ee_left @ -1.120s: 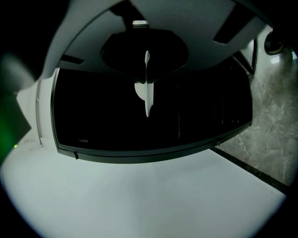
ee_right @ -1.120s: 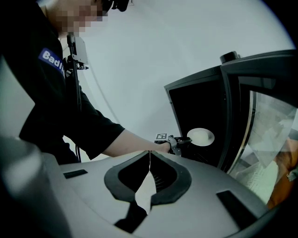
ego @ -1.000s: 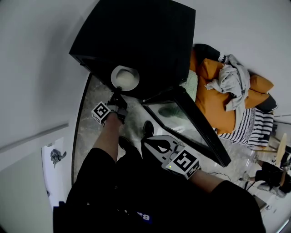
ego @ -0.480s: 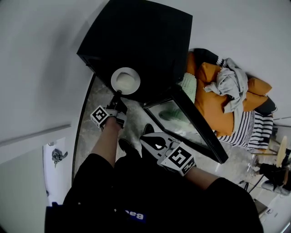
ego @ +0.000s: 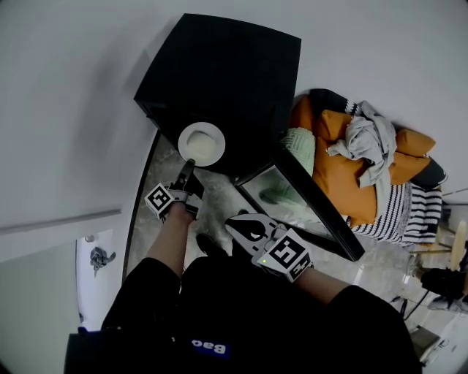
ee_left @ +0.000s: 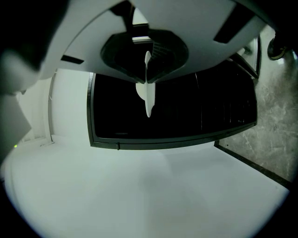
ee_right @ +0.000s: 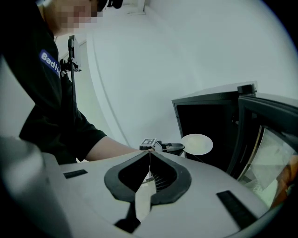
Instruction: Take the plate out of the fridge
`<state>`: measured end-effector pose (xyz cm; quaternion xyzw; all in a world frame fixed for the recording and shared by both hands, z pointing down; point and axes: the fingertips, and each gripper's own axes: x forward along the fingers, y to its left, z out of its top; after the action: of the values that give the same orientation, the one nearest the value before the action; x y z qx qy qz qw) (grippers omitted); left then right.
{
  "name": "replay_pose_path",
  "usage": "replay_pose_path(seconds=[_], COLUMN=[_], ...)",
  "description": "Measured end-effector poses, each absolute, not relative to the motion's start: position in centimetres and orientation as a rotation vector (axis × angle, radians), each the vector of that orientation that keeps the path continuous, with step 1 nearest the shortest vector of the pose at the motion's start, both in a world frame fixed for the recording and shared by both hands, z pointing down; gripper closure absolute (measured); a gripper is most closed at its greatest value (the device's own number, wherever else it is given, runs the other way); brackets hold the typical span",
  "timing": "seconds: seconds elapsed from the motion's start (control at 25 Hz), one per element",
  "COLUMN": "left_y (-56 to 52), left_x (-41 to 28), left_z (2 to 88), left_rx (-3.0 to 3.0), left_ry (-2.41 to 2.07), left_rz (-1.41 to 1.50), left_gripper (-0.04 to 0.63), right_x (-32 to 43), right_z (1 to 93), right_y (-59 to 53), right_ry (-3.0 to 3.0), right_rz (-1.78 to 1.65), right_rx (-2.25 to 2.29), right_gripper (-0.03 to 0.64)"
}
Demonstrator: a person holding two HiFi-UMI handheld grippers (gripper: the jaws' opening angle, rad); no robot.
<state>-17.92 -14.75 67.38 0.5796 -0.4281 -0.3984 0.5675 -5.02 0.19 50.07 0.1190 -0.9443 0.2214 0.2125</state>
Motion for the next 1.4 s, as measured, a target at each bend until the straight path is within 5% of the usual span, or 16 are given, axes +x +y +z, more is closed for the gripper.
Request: replay_pose_path(seconds=[1.4], left_y=[-6.6], left_x=[-17.7], left_z=[54.6], left_rx=[1.444], left_ry=[-0.896], left_rz=[-0.988], left_gripper=[0.577], right_x=[-4.0], right_z=[48.7], right_y=[1.5], right_ry=[-2.655], right_rz=[0.568], right_rx=[0.367], right_gripper=[0.604])
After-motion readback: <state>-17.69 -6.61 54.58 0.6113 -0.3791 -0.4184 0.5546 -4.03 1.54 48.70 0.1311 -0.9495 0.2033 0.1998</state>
